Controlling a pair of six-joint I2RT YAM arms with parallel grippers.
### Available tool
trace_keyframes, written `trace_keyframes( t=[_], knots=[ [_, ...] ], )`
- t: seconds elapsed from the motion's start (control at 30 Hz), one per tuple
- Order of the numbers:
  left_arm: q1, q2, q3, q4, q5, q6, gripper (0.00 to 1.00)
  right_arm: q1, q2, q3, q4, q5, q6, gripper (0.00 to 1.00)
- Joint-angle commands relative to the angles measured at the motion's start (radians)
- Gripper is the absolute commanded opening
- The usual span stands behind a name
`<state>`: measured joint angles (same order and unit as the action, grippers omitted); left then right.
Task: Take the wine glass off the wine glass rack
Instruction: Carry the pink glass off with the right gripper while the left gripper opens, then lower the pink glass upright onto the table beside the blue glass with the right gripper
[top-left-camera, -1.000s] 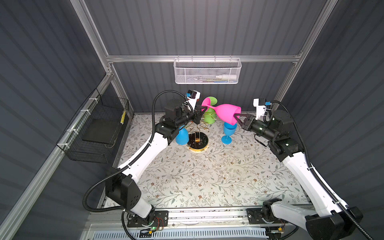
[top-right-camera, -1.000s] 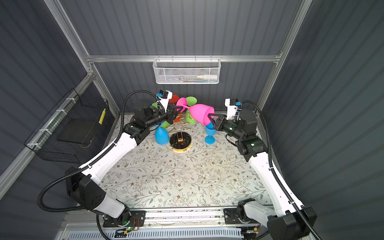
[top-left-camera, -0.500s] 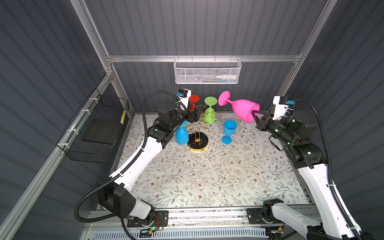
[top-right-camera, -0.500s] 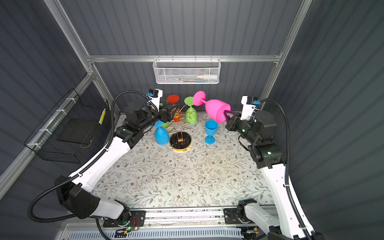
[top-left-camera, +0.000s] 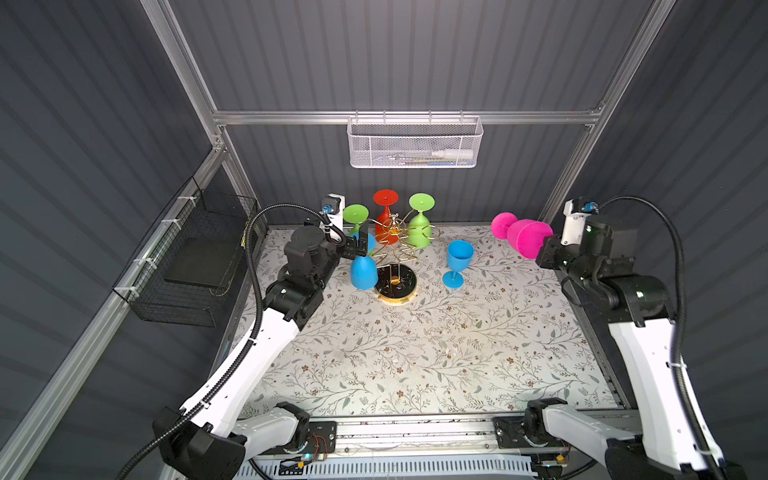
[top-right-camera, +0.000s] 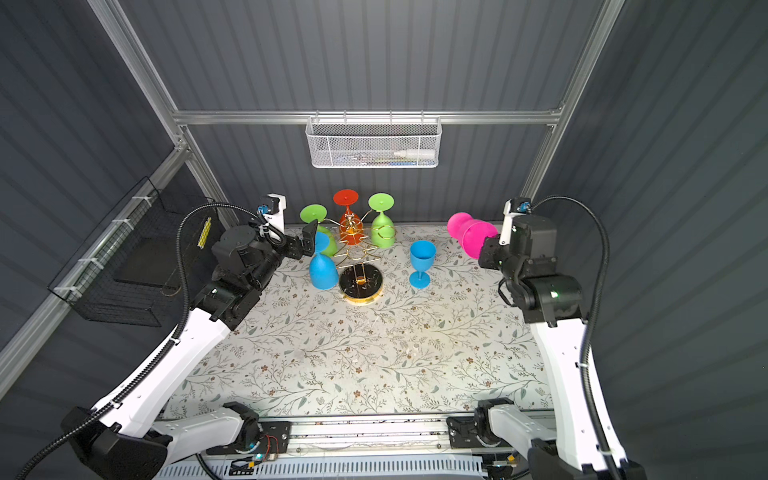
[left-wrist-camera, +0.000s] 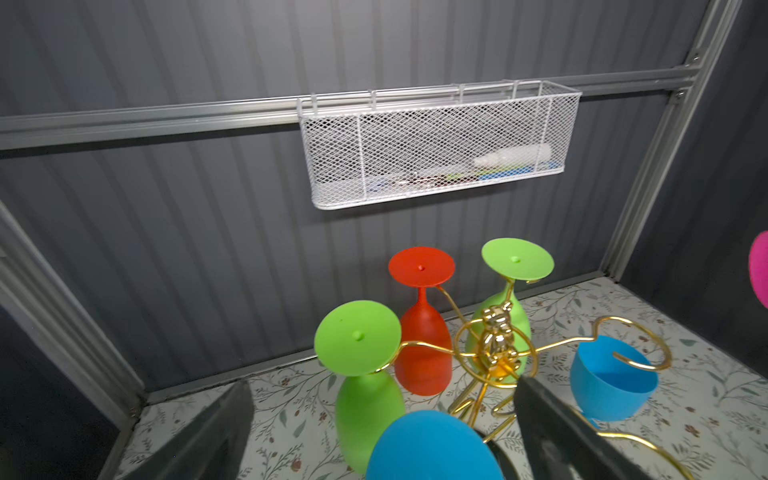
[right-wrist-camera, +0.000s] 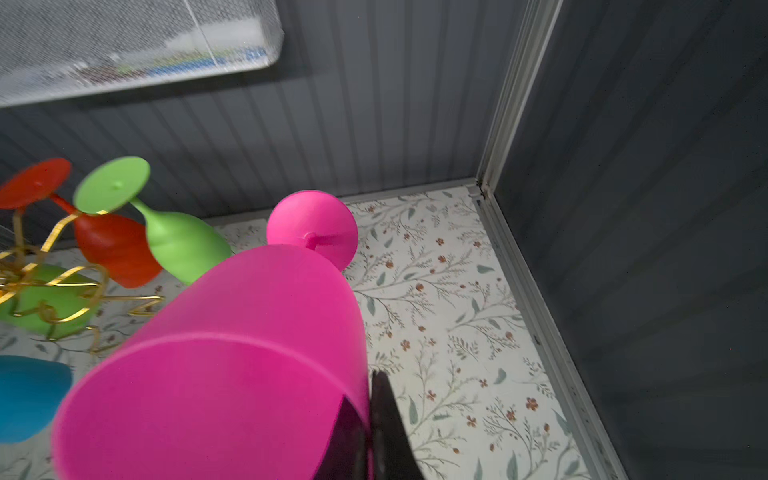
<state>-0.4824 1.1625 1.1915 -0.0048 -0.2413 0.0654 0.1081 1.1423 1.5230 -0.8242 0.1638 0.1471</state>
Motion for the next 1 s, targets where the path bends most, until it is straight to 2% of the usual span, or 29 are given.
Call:
trace_keyframes(
  t=[0.0,0.1,0.3,0.53,0.73,0.87,0.97],
  knots=[
    [0.008,-0.043,-0.043,-0.002,-0.083,0.045,1.00,-0.004,0.089,0.036,-0.090,0.085,-0.058,0.00],
    [0.009,-0.083,-0.092,0.010,-0.096,0.049,1.00,-0.019,0.183,0.081,-0.114,0.074,-0.079,0.00],
    [0.010,-0.197,-0.201,0.072,-0.146,0.105,1.00,-0.067,0.419,0.243,-0.198,-0.044,-0.093,0.00],
    [0.010,-0.259,-0.255,0.127,-0.159,0.127,1.00,-0.067,0.688,0.452,-0.255,-0.023,-0.094,0.00],
    [0.010,-0.262,-0.271,0.134,-0.169,0.141,0.99,-0.069,0.873,0.643,-0.344,-0.056,-0.107,0.00],
    [0.010,-0.258,-0.273,0.131,-0.167,0.147,0.99,-0.067,0.983,0.793,-0.427,-0.049,-0.118,0.00],
    [0.010,-0.256,-0.271,0.130,-0.158,0.143,1.00,-0.061,1.027,0.841,-0.438,-0.048,-0.128,0.00]
  ],
)
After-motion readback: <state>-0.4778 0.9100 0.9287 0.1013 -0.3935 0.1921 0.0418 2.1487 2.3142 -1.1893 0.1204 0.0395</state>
